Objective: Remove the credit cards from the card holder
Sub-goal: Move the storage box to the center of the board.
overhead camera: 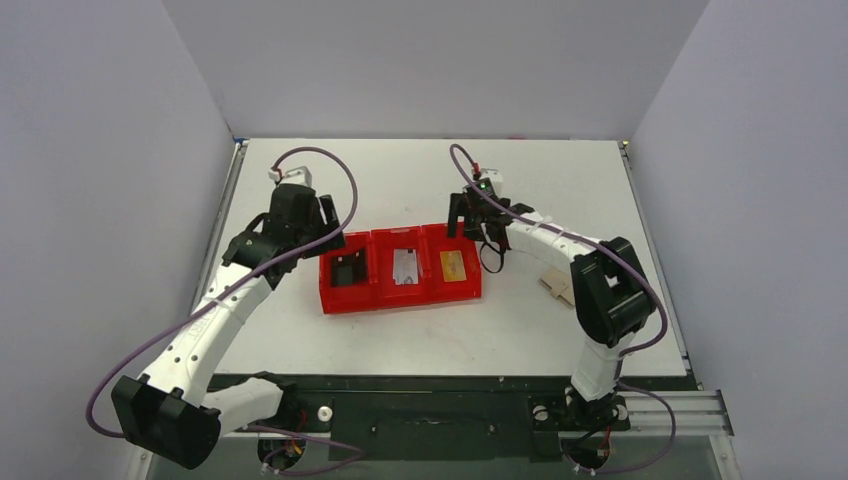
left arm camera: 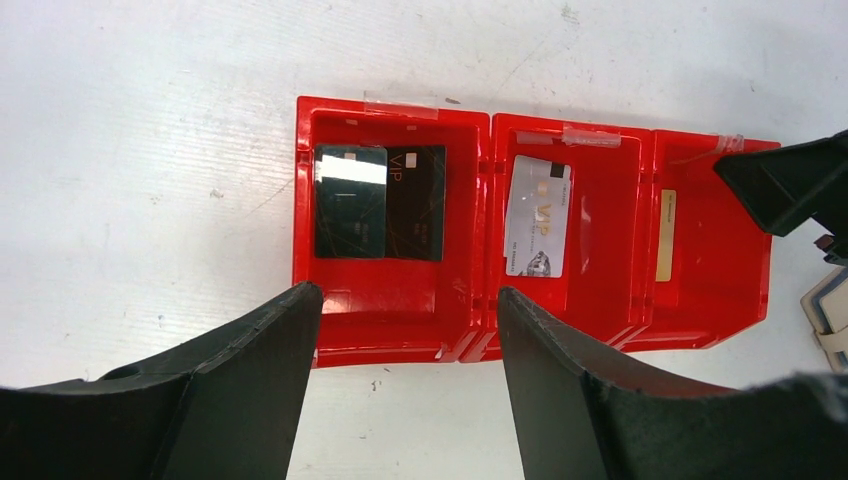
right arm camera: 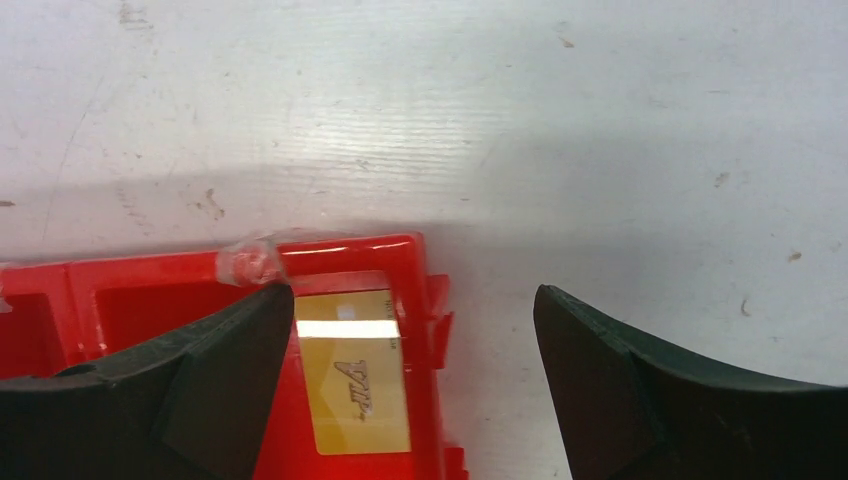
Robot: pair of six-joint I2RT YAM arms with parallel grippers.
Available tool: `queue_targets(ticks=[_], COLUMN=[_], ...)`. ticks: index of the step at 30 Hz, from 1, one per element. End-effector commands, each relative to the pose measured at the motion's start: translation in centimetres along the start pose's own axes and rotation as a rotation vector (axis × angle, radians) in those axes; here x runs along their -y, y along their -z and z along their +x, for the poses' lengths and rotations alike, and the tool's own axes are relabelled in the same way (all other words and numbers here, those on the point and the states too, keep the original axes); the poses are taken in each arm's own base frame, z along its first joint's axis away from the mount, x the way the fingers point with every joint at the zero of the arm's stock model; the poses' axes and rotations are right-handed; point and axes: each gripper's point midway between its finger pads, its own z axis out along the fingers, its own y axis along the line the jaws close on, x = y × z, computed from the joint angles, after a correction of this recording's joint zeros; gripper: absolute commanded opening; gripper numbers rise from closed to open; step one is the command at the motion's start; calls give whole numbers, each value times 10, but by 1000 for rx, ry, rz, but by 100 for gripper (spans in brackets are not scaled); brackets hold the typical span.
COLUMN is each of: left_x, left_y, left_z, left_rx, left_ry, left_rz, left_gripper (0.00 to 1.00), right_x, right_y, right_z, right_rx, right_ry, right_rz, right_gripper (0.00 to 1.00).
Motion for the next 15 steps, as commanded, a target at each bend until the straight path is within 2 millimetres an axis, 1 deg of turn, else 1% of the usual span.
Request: queue_targets(ticks=[1,2,3,5,6,8,15], left_x=[-1,-1,-2,-3,-3,-4,-11], left_y=[10,10,11,12,13,14,19], left_z=[-19,-19,-19,-20,-20,-20,-20], left_rx=[43,43,43,43,44,46,49], left_ry=[-7,-5,-4,-3,-2,-1,3], left_rz=[-5,-8,-9,-10,-11,-14,-32], left_gripper=[63,63,63,63,63,63,63], right_x=[-42,-54,-63,-87,-92,-112,-150], right_y=[6,7,5,3,-2,-3,-13], right_z=[-17,-14,-16,-11,-5,-9,-5], right_rx=[57,58,55,47,31,34,3], right_ry=[105,130,141,168,177,173,159], right_rz=[-33,-43,-48,-77,-85,-124,-208], right_gripper=[86,86,86,85,85,85,85])
